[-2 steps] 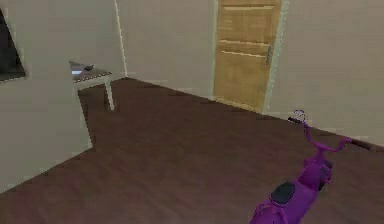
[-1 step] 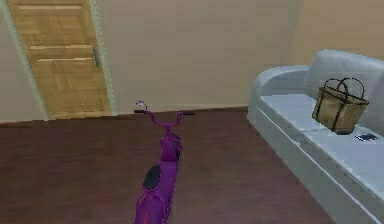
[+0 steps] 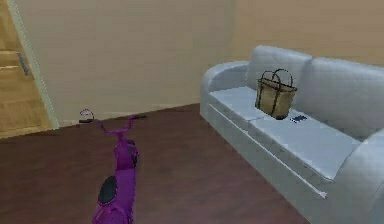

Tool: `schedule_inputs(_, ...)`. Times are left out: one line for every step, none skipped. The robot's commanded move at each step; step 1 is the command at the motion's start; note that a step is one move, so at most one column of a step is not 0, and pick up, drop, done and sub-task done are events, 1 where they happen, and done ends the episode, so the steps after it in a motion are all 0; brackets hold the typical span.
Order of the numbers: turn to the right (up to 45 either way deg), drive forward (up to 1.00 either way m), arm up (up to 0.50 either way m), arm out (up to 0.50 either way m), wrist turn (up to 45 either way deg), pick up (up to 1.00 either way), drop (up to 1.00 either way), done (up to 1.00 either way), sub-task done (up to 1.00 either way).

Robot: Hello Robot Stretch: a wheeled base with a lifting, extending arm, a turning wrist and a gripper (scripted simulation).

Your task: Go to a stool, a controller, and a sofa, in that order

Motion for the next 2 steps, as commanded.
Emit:
schedule_inputs(0.0,0.25,0.0,0.0,0.0,0.0,0.0,0.0,0.0)
schedule_inputs(-45.0,0.0,0.0,0.0,0.0,0.0,0.0,0.0,0.0)
